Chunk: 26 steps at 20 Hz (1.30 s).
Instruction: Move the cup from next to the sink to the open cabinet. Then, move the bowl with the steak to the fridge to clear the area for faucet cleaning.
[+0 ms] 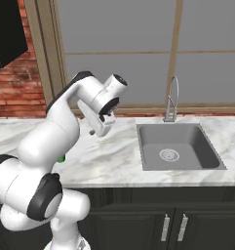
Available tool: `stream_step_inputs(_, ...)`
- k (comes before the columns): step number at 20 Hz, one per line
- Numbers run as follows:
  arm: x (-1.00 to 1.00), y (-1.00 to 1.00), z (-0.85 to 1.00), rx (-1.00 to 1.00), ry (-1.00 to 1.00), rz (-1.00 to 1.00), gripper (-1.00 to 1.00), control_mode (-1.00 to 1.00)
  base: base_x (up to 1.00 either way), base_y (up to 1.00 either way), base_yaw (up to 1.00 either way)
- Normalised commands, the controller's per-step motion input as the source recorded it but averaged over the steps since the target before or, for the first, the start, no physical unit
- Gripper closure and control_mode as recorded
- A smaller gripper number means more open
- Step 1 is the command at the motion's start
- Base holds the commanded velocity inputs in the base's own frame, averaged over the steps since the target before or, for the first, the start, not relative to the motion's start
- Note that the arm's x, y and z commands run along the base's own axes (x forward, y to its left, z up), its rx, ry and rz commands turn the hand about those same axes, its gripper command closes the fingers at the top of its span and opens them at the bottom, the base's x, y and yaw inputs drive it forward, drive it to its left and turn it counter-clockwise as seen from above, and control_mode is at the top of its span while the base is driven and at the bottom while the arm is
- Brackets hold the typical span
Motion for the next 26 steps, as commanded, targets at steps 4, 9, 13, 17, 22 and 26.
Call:
stream_step_inputs(4, 0.08, 0.67, -0.51, 0.10, 0.35, -0.06, -1.00, -1.00, 0.00, 0.00, 0.00)
stream_step_inputs(9, 0.00, 0.16, -0.33, 0.08, 0.47, -0.02, -1.00, -1.00, 0.00, 0.00, 0.00)
stream_step_inputs(13, -0.02, -0.13, -0.32, 0.13, 0.46, 0.00, -1.00, -1.00, 0.00, 0.00, 0.00)
stream_step_inputs(17, 0.00, 0.16, -0.50, 0.06, 0.32, -0.02, -1.00, -1.00, 0.00, 0.00, 0.00)
stream_step_inputs(22, -0.01, 0.34, -0.48, 0.01, 0.19, -0.09, -1.00, -1.00, 0.00, 0.00, 0.00)
stream_step_inputs(26, 0.03, 0.25, -0.20, 0.04, 0.09, -0.07, -1.00, -1.00, 0.00, 0.00, 0.00)
